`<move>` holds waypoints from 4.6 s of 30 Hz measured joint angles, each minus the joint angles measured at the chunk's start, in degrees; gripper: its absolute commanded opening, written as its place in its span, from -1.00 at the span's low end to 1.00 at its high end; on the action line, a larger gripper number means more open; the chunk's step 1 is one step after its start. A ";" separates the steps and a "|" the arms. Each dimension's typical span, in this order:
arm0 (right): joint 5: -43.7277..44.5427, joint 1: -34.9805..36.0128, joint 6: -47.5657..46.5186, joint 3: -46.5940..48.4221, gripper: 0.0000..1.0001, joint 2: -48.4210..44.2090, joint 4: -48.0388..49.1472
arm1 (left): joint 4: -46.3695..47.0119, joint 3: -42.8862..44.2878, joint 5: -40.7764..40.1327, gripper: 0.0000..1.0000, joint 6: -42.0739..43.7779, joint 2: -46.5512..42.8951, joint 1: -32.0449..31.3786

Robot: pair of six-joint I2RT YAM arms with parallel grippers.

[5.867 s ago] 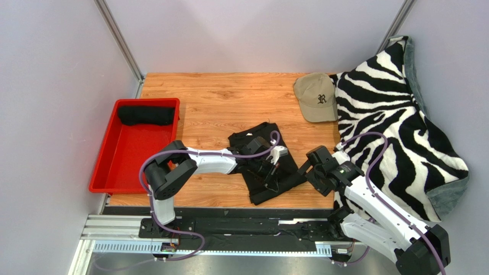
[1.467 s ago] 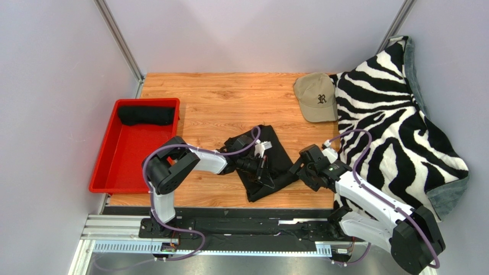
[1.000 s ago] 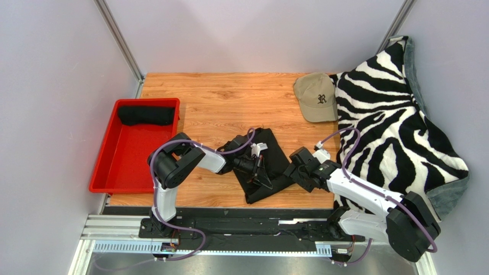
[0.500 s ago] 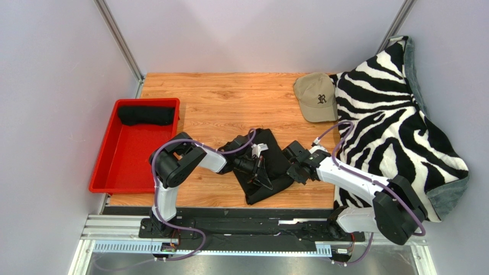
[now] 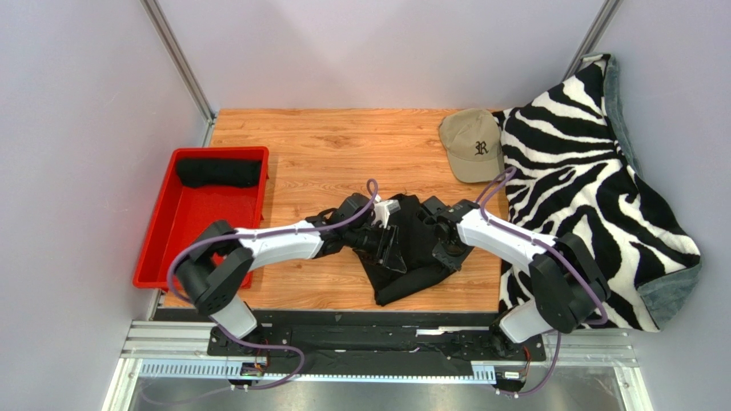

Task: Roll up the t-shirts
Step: Roll the T-shirt to the center of the board.

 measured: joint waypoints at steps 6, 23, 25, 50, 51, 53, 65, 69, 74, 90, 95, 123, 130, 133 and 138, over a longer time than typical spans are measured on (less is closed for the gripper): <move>-0.31 -0.61 -0.24 6.32 -1.00 7.50 -5.40 | -6.10 0.50 -16.52 0.10 8.66 -8.17 -9.94; -3.06 -3.28 -3.76 13.64 -1.00 17.31 -11.13 | -11.65 10.97 -60.59 0.38 30.53 5.25 -35.65; -3.19 -3.32 -4.11 14.03 -1.00 17.90 -11.52 | -11.65 12.57 -63.80 0.37 32.52 8.37 -36.72; -2.05 -5.22 -7.72 5.77 0.49 -3.06 -2.34 | -5.20 5.29 -54.18 -1.00 32.61 5.77 -31.28; -1.75 -5.29 -7.52 4.94 0.49 -5.70 -1.81 | -4.98 4.66 -52.02 -1.00 31.71 4.70 -29.83; -1.01 -5.29 -7.08 2.93 0.48 -11.34 -0.79 | -4.76 3.87 -47.23 -1.00 30.29 3.21 -27.34; 1.16 -1.33 0.20 -8.48 0.43 -28.41 2.97 | -3.39 3.65 -10.91 -1.00 17.20 4.20 -10.01; 2.23 2.64 3.67 -11.41 0.39 -29.59 4.13 | -0.68 3.32 -1.11 -1.00 10.88 7.72 -5.68; 3.72 6.82 8.13 -14.47 0.38 -30.77 6.34 | 4.76 1.20 7.78 -1.00 2.40 10.47 -1.68; 11.19 11.34 14.38 -20.04 0.13 -25.31 19.17 | 19.93 -2.62 20.09 -1.00 -14.29 16.76 0.98; 11.78 11.34 14.40 -20.28 -0.70 -22.45 21.11 | 20.92 -2.62 20.90 -1.00 -15.45 16.87 1.33; 8.55 4.20 3.93 4.94 -1.00 4.66 -4.04 | -2.80 -1.79 -18.12 -0.05 6.03 -13.60 -7.45; 6.99 2.93 0.35 11.17 -1.00 12.92 -8.61 | -4.90 -2.60 -40.68 0.02 13.11 -18.32 -20.33; 6.23 2.23 -0.61 13.94 -1.00 15.65 -10.73 | -5.16 -2.56 -49.37 0.13 17.03 -17.27 -25.00; 4.81 1.16 -1.97 17.40 -1.00 19.21 -13.53 | -4.83 1.20 -66.10 0.17 24.68 -8.46 -35.52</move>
